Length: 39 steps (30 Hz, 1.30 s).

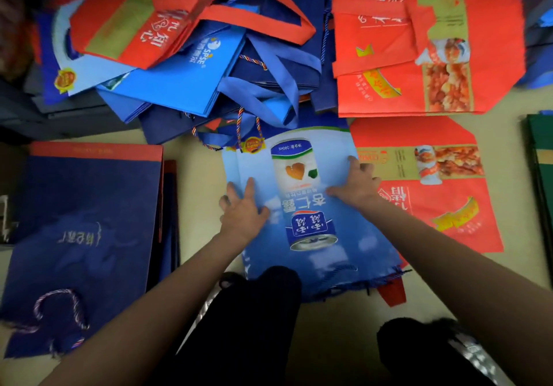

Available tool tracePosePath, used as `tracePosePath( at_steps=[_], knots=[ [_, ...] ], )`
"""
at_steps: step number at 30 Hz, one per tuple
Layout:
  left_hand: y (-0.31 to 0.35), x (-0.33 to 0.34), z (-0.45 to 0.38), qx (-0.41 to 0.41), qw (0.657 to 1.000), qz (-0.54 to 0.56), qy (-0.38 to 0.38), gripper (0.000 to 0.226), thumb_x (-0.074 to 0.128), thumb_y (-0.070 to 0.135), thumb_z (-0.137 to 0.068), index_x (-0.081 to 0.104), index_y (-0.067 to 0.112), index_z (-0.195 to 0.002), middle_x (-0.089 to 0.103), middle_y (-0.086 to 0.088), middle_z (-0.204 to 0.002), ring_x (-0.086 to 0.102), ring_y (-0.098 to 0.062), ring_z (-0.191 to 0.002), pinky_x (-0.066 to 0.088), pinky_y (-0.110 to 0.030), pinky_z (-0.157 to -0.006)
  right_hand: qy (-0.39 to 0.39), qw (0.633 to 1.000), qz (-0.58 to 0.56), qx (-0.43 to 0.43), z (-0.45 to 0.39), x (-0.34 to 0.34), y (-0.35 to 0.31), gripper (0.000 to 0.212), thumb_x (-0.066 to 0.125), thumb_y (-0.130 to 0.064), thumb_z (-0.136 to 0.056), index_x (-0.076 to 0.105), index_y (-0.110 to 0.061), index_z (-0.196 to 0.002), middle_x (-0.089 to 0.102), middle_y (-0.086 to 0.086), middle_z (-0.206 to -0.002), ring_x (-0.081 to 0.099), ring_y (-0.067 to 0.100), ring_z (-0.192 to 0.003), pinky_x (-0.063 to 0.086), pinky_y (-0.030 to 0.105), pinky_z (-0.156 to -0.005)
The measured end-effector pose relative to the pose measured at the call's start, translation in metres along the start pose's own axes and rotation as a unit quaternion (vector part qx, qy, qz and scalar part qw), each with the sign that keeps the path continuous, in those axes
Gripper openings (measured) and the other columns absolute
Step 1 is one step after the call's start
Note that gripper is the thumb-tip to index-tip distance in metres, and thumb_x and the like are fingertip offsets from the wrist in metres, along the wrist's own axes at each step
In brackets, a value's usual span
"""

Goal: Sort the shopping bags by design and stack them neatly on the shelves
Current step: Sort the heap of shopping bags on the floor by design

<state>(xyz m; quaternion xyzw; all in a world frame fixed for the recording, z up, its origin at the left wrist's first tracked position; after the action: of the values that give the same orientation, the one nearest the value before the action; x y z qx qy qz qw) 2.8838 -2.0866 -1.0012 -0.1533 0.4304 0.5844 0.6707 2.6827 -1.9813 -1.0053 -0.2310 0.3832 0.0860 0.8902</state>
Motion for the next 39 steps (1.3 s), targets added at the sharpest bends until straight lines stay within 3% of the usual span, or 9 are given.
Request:
tracePosePath(
  at_steps=[7,12,17,21,23,27,29,34,39],
  knots=[
    [-0.012,-0.009,-0.004,-0.054,0.987,0.151,0.033,0.067,0.058,0.032,-0.089,0.027,0.019,-0.147,0.027,-0.022,-0.141,0.028,-0.039,-0.129,0.028,-0.033,-0.103,-0.023,0.991,-0.113,-0.069,0.005,0.002,-0.023,0.069,0.068,-0.008,-0.083,0.034,-0.018,-0.142,0.038,0.016,-0.138,0.042,0.030,-0.126,0.039,0.027,-0.089],
    [-0.036,-0.031,-0.014,-0.029,0.981,0.169,0.096,0.059,0.061,0.021,-0.088,0.038,0.011,-0.142,0.039,-0.023,-0.135,0.043,-0.035,-0.122,0.033,-0.028,-0.096,0.012,0.938,-0.331,-0.104,-0.005,-0.003,-0.053,0.042,0.062,0.004,-0.081,0.058,-0.019,-0.116,0.055,0.002,-0.111,0.053,0.021,-0.096,0.043,0.027,-0.072],
    [-0.020,-0.019,-0.013,0.047,0.992,0.113,0.019,0.068,0.059,0.026,-0.090,0.024,0.015,-0.148,-0.001,-0.022,-0.155,0.019,-0.031,-0.143,0.022,-0.025,-0.109,0.075,0.992,-0.066,-0.074,-0.009,-0.012,-0.019,0.055,0.064,-0.012,-0.085,0.043,-0.013,-0.137,0.034,0.016,-0.143,0.039,0.032,-0.125,0.032,0.031,-0.099],
    [-0.006,-0.011,-0.013,0.004,0.989,0.149,0.013,0.067,0.056,0.029,-0.091,0.022,0.018,-0.149,-0.008,-0.019,-0.155,0.011,-0.035,-0.143,0.022,-0.033,-0.114,0.031,0.995,-0.087,0.024,-0.006,-0.017,0.012,0.073,0.069,-0.024,-0.083,0.030,-0.014,-0.144,0.029,0.016,-0.145,0.030,0.037,-0.132,0.028,0.040,-0.109],
    [-0.003,-0.014,-0.015,-0.002,0.987,0.158,0.027,0.065,0.057,0.029,-0.091,0.027,0.018,-0.147,-0.002,-0.018,-0.155,0.018,-0.035,-0.142,0.025,-0.033,-0.112,0.011,0.986,-0.165,-0.019,-0.006,-0.012,0.002,0.066,0.068,-0.016,-0.083,0.036,-0.016,-0.141,0.037,0.011,-0.142,0.038,0.031,-0.128,0.036,0.038,-0.105],
    [-0.004,-0.026,-0.017,0.004,0.983,0.174,0.057,0.059,0.056,0.025,-0.092,0.033,0.014,-0.145,0.005,-0.016,-0.155,0.033,-0.028,-0.135,0.030,-0.025,-0.105,-0.023,0.922,-0.378,-0.084,-0.002,-0.010,-0.030,0.052,0.053,0.008,-0.087,0.042,-0.010,-0.134,0.052,0.001,-0.120,0.054,0.010,-0.097,0.046,0.014,-0.067],
    [-0.009,-0.030,-0.018,-0.004,0.982,0.177,0.065,0.058,0.056,0.023,-0.092,0.033,0.012,-0.145,0.006,-0.014,-0.156,0.038,-0.027,-0.131,0.031,-0.023,-0.101,-0.032,0.916,-0.390,-0.091,-0.001,-0.005,-0.033,0.047,0.051,0.011,-0.086,0.046,-0.010,-0.128,0.054,0.000,-0.114,0.054,0.010,-0.096,0.047,0.017,-0.069],
    [-0.003,-0.024,-0.005,0.056,0.995,0.033,0.077,0.062,0.052,0.023,-0.093,0.024,0.014,-0.148,-0.003,-0.015,-0.157,0.008,-0.028,-0.145,0.019,-0.036,-0.114,-0.027,0.974,-0.214,-0.076,-0.003,-0.005,-0.007,0.050,0.058,0.001,-0.084,0.047,-0.013,-0.131,0.050,0.006,-0.121,0.050,0.022,-0.109,0.044,0.031,-0.088],
    [0.010,0.007,0.012,0.123,0.985,-0.124,-0.004,0.062,0.044,0.034,-0.095,0.016,0.023,-0.150,-0.004,-0.007,-0.158,-0.004,-0.027,-0.145,0.012,-0.049,-0.115,-0.115,0.956,-0.251,-0.095,0.013,-0.005,-0.003,0.048,0.053,0.004,-0.089,0.045,-0.013,-0.132,0.046,0.005,-0.121,0.049,0.021,-0.106,0.043,0.028,-0.084]
  ],
)
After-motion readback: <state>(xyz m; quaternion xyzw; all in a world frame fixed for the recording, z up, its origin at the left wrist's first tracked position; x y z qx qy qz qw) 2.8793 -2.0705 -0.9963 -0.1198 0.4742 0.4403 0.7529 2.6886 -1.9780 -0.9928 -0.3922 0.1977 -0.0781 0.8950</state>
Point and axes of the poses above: each hand's wrist, its own z-axis away from the middle knuckle, its own x-axis out of the palm, y = z × x, the point moved 4 cm from there along -z, towards the middle knuckle
